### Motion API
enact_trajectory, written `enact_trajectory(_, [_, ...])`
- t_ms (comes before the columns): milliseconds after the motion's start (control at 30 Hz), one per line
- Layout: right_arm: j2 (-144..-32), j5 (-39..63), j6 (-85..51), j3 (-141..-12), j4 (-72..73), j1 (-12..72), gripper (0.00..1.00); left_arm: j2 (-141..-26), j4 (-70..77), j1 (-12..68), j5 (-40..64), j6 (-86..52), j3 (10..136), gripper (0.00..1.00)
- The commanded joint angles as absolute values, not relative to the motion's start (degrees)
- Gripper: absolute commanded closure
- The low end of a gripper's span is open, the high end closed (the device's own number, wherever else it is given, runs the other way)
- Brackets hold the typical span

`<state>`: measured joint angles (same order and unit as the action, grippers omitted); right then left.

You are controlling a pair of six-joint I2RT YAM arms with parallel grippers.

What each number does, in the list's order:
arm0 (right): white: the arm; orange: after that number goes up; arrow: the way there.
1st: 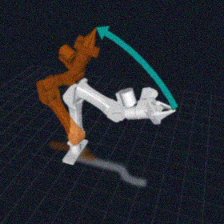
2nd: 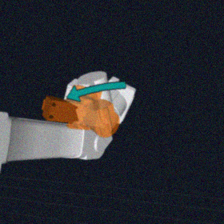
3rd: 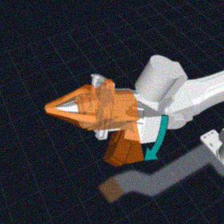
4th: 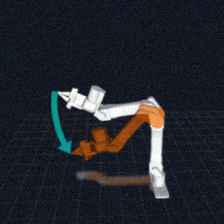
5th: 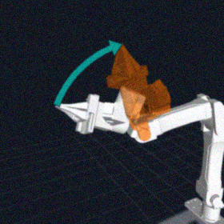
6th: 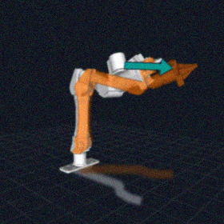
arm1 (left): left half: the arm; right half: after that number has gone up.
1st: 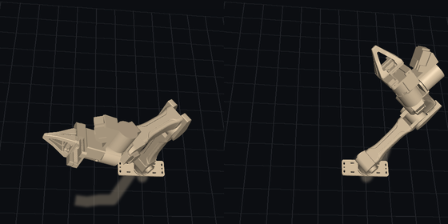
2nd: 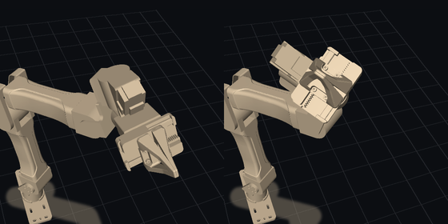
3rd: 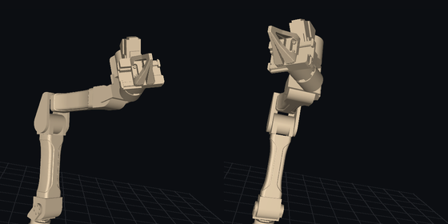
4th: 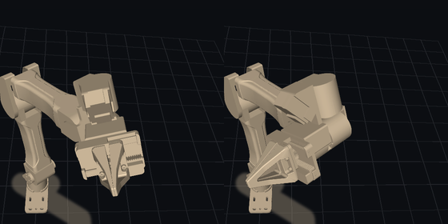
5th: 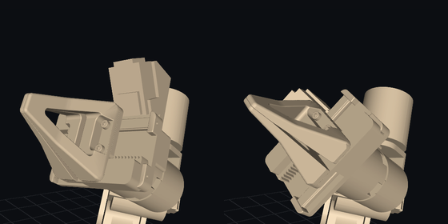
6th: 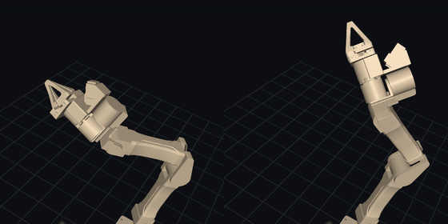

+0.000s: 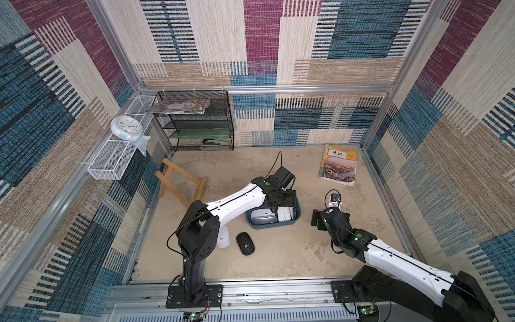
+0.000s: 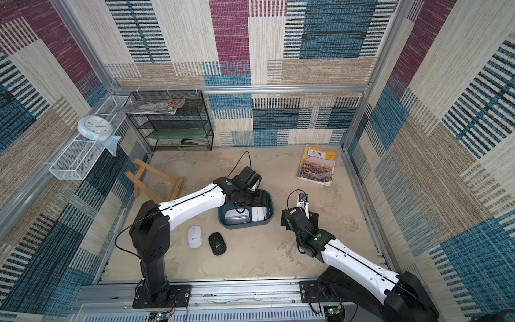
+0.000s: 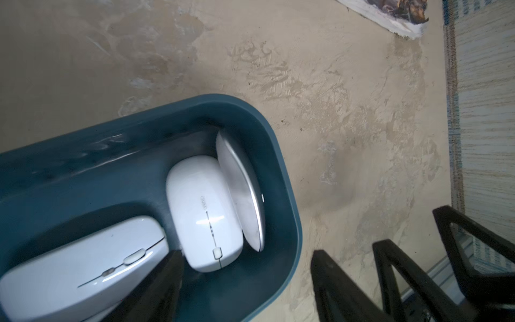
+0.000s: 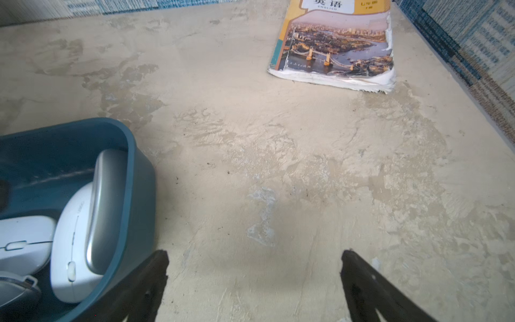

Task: Take out the mouse from the storage box
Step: Pick up the mouse from the storage box.

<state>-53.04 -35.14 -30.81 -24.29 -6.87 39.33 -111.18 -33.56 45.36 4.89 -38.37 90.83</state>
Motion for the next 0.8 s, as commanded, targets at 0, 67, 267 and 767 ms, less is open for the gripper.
enact_trajectory(0, [-51.3, -33.9, -30.5, -23.2, -3.5, 39.1, 0.0, -114.1, -36.0, 45.9, 4.2, -38.3, 93.8, 0.3])
enact_trajectory(67, [-50.6, -33.7, -30.4, -22.9, -3.2, 39.0, 0.0, -116.2, -36.9, 46.1, 3.8, -38.6, 95.8, 0.35])
enact_trajectory(267, [-50.0, -33.3, -30.4, -22.4, -2.9, 38.9, 0.0, -119.6, -37.8, 46.3, 3.7, -39.1, 98.4, 0.46])
enact_trajectory(767, [-49.6, -33.5, -30.8, -22.0, -2.6, 38.9, 0.0, -125.4, -38.6, 46.3, 3.7, -41.3, 101.7, 0.62])
